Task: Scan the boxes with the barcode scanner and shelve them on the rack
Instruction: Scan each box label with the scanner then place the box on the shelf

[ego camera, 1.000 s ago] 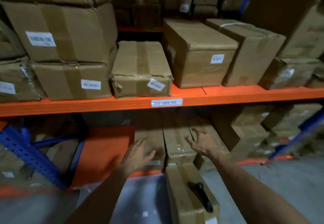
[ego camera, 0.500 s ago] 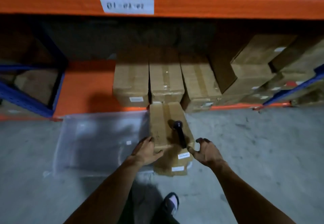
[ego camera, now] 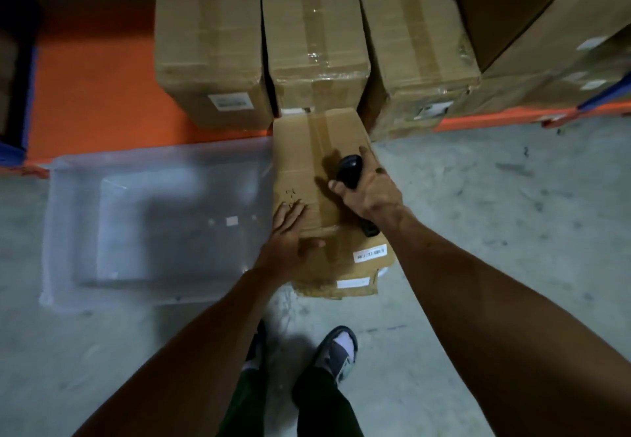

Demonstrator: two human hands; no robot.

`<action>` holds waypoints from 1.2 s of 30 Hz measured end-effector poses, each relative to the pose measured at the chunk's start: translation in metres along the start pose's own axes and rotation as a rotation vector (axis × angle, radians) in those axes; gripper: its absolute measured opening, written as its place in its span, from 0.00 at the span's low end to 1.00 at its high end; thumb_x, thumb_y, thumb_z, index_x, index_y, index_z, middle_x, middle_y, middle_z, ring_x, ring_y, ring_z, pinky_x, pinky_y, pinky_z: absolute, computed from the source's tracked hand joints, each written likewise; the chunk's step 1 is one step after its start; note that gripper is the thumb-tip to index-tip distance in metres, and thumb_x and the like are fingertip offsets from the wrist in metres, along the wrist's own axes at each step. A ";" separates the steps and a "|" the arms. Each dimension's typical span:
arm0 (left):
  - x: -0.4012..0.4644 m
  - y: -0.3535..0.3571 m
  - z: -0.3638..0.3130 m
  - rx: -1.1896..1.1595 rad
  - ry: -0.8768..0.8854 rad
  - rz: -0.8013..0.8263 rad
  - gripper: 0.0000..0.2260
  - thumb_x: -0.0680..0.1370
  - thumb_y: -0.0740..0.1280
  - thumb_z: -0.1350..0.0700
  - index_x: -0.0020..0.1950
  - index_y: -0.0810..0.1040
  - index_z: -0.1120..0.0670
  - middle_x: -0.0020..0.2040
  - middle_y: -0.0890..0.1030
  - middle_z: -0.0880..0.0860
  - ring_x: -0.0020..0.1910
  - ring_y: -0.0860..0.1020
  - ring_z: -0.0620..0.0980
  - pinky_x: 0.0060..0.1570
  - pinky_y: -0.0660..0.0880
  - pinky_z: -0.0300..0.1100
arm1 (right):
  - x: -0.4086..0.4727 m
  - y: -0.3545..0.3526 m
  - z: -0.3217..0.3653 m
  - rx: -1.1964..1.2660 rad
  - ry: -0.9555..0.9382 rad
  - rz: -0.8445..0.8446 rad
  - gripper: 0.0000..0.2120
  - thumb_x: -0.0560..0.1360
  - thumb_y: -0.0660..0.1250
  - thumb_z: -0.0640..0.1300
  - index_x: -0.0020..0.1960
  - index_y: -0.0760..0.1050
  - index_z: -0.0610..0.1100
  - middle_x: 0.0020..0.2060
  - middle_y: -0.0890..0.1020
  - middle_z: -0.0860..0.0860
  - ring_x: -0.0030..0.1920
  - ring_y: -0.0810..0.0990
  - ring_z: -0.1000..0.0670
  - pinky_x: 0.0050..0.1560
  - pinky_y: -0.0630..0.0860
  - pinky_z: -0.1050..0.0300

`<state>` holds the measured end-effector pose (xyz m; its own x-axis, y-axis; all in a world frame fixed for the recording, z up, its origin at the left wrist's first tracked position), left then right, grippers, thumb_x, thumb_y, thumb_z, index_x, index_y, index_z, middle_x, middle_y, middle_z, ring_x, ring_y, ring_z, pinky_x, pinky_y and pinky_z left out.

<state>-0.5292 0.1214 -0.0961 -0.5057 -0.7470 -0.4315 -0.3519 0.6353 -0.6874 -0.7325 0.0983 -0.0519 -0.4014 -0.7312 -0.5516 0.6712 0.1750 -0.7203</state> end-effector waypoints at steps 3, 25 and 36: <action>0.002 0.006 0.004 0.018 0.024 -0.023 0.40 0.74 0.48 0.30 0.81 0.55 0.51 0.81 0.53 0.48 0.80 0.46 0.51 0.73 0.58 0.56 | -0.003 0.006 -0.013 0.032 -0.005 -0.019 0.43 0.78 0.71 0.51 0.84 0.49 0.53 0.73 0.74 0.39 0.69 0.75 0.35 0.69 0.72 0.45; 0.023 0.011 0.038 -0.201 0.039 -0.093 0.36 0.66 0.72 0.32 0.72 0.70 0.38 0.80 0.58 0.49 0.79 0.56 0.50 0.78 0.54 0.47 | -0.181 0.063 -0.122 0.763 0.131 -0.399 0.25 0.71 0.72 0.67 0.66 0.71 0.68 0.47 0.82 0.70 0.54 0.83 0.55 0.58 0.83 0.42; 0.020 0.008 0.031 -0.139 0.034 -0.073 0.33 0.70 0.74 0.39 0.74 0.69 0.41 0.80 0.57 0.49 0.78 0.56 0.48 0.72 0.51 0.36 | -0.179 0.074 -0.136 0.552 0.065 -0.304 0.25 0.75 0.71 0.63 0.68 0.65 0.68 0.48 0.81 0.63 0.56 0.84 0.48 0.62 0.81 0.42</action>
<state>-0.5180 0.1059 -0.1285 -0.5001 -0.7868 -0.3617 -0.4933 0.6021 -0.6278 -0.6954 0.3316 -0.0635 -0.6502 -0.6502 -0.3929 0.7367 -0.4133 -0.5351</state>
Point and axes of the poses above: each hand's wrist, its own x-axis towards the middle knuckle, its own y-axis out of the palm, z = x × y, the point moved 3 cm from there along x, towards the middle knuckle
